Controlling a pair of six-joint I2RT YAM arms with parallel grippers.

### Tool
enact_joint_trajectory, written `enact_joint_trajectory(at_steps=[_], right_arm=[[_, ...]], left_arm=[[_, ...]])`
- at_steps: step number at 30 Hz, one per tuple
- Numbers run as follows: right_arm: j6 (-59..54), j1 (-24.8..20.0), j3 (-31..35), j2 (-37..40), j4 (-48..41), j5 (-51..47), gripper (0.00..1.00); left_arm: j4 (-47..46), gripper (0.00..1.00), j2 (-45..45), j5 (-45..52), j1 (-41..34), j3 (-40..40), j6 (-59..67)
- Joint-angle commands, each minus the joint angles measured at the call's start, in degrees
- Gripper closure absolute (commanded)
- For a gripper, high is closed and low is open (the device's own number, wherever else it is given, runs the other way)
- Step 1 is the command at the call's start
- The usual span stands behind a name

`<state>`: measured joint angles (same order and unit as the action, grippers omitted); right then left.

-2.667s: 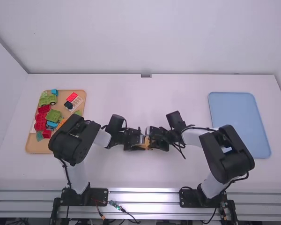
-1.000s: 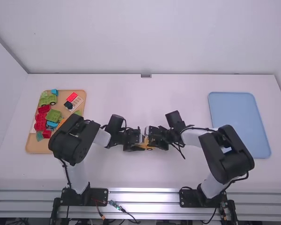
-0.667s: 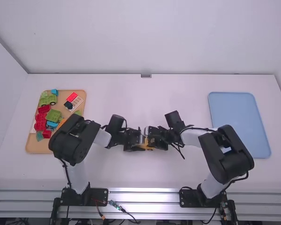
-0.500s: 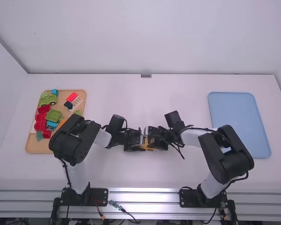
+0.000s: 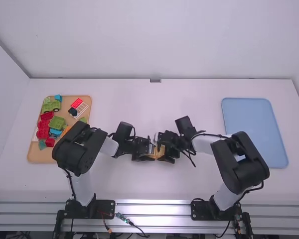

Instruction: Assemble lego blocks to make yellow taxi

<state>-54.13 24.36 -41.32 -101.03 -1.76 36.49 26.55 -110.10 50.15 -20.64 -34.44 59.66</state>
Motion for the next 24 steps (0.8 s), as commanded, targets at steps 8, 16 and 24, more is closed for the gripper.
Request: enact_joint_trajectory(at_steps=[8,16,24], right_arm=[[-5.73,0.00,-6.60,1.00,-11.69,3.19,0.01],[-9.07,-2.51,-6.01,8.21,-15.15,6.86,0.01],[-8.96,-7.06,-1.27,12.08,-10.80,12.59,0.67]], left_arm=[[-0.29,0.94,-0.81,0.79,-0.21,1.07,0.84],[-0.31,0.94,-0.81,0.79,-0.28,1.07,0.84],[-0.27,0.95,-0.81,0.82,-0.52,1.07,0.82]])
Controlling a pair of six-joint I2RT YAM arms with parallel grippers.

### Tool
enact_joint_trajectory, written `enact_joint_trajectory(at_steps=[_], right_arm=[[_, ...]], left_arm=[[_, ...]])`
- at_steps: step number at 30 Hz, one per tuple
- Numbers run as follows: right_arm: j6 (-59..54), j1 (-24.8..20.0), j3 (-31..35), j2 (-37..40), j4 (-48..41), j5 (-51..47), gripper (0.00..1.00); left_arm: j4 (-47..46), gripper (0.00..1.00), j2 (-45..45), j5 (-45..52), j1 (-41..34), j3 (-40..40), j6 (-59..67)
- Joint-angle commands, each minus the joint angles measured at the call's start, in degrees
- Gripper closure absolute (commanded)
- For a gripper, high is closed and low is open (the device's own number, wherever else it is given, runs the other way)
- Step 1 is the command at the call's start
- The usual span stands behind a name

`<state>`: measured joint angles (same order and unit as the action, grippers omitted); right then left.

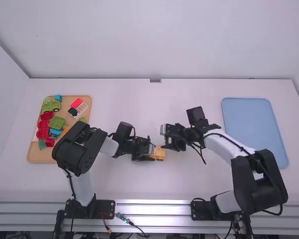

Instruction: Assemble lego blocks to make yellow taxi

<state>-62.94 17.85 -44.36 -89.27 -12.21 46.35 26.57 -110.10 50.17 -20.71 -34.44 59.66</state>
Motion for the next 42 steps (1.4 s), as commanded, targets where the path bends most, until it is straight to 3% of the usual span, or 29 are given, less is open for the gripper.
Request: enact_joint_trajectory(at_steps=[1,12,19,31,42], right_arm=[[1.18,-1.20,3.34,0.15,1.95,4.04,1.00],[8.72,-0.48,11.74,-3.72,18.75,7.67,1.00],[8.85,1.33,11.65,-8.27,22.38,7.04,1.00],[10.23,1.44,11.67,-10.50,23.15,3.69,1.00],[12.15,1.38,10.86,-17.82,25.66,4.02,1.00]], left_arm=[[-0.31,0.96,-0.81,0.75,-0.43,1.07,0.86],[1.89,0.98,-0.81,0.77,-0.45,1.07,-2.96],[2.68,0.98,-0.81,0.75,-0.43,1.07,-3.71],[2.46,0.98,-0.81,0.77,-0.43,1.07,-3.75],[2.48,0.98,-0.81,-0.21,-0.45,1.07,-3.77]])
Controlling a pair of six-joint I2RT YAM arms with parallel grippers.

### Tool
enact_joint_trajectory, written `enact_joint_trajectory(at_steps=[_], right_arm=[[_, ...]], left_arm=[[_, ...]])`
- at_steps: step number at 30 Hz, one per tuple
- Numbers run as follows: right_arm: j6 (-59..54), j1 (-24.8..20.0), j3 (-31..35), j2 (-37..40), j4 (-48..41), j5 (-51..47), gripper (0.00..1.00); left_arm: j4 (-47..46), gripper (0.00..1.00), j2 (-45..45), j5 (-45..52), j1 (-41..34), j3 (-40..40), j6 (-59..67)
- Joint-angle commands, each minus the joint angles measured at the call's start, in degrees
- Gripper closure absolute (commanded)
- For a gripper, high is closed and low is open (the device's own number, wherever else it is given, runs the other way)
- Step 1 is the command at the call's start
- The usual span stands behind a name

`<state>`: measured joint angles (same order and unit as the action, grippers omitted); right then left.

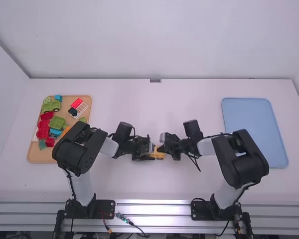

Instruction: Assemble lego blocks to make yellow taxi

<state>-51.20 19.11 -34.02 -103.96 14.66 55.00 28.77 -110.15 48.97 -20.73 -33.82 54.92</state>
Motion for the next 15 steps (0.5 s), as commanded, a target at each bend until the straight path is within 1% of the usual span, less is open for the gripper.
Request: enact_joint_trajectory(at_steps=[1,7,13,15], right_arm=[[0.42,0.11,0.28,-3.85,-1.16,-4.35,1.00],[0.44,0.13,-0.76,-6.89,-1.66,-6.69,1.00],[-2.27,0.59,-1.99,-13.25,-1.57,-6.82,1.00],[-2.38,0.85,-2.25,-14.06,-1.62,-6.75,1.00]], left_arm=[[0.30,0.98,-0.76,0.42,-0.43,0.46,0.51],[0.93,0.98,-0.76,0.62,-0.19,0.46,-0.52],[1.09,0.98,-0.76,0.47,-0.32,0.46,-0.49],[1.09,0.98,-0.76,0.47,-0.32,0.46,-0.49]])
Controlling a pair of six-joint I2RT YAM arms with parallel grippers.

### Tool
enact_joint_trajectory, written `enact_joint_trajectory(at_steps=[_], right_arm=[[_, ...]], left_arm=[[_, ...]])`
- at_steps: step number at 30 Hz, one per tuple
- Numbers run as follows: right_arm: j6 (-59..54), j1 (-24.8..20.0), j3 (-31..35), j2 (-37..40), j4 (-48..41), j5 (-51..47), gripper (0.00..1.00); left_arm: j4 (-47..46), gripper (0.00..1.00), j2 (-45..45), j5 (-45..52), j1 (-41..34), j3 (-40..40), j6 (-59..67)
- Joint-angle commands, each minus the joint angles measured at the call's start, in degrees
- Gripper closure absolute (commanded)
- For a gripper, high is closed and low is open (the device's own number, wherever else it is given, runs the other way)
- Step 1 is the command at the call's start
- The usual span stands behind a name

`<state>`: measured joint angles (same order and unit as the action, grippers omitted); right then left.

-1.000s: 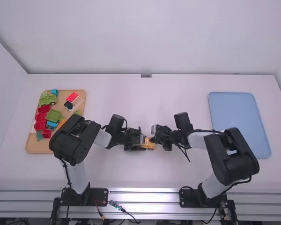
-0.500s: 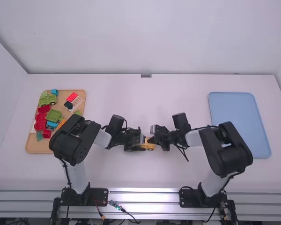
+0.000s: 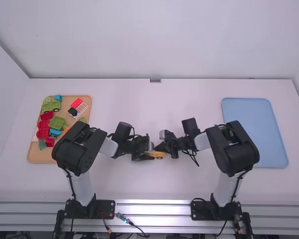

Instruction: Assemble lego blocks to make yellow taxi

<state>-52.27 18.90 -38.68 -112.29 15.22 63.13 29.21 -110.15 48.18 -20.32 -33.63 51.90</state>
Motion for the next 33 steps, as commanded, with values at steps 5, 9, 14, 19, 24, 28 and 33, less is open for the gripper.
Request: enact_joint_trajectory(at_steps=[5,9,14,19,24,28,33], right_arm=[[0.31,1.03,1.01,-5.56,-2.86,-14.67,1.00],[-2.29,1.03,-0.22,0.34,-8.39,-14.05,1.00],[-3.43,0.26,-1.18,10.16,-14.10,-17.14,1.00],[-1.53,-1.70,-1.11,17.48,-14.40,-18.18,1.00],[2.73,-4.20,-1.11,22.66,-14.69,-20.48,1.00],[11.02,-5.53,-1.11,25.81,-14.78,-29.73,0.83],[16.55,-5.35,-1.11,28.74,-17.53,-40.26,0.31]], left_arm=[[0.67,0.98,-0.76,1.27,-0.71,0.26,2.54],[0.67,0.98,-0.76,1.25,-0.71,0.26,2.52],[1.00,0.98,-0.76,1.34,-0.74,0.26,2.54],[1.37,0.98,-0.76,1.34,-0.74,0.26,2.52],[1.33,0.98,-0.76,1.32,-0.85,0.26,2.50],[1.11,0.89,-0.76,1.25,-0.85,0.26,2.52],[1.63,0.70,-0.76,1.23,-0.82,0.26,-0.49]])
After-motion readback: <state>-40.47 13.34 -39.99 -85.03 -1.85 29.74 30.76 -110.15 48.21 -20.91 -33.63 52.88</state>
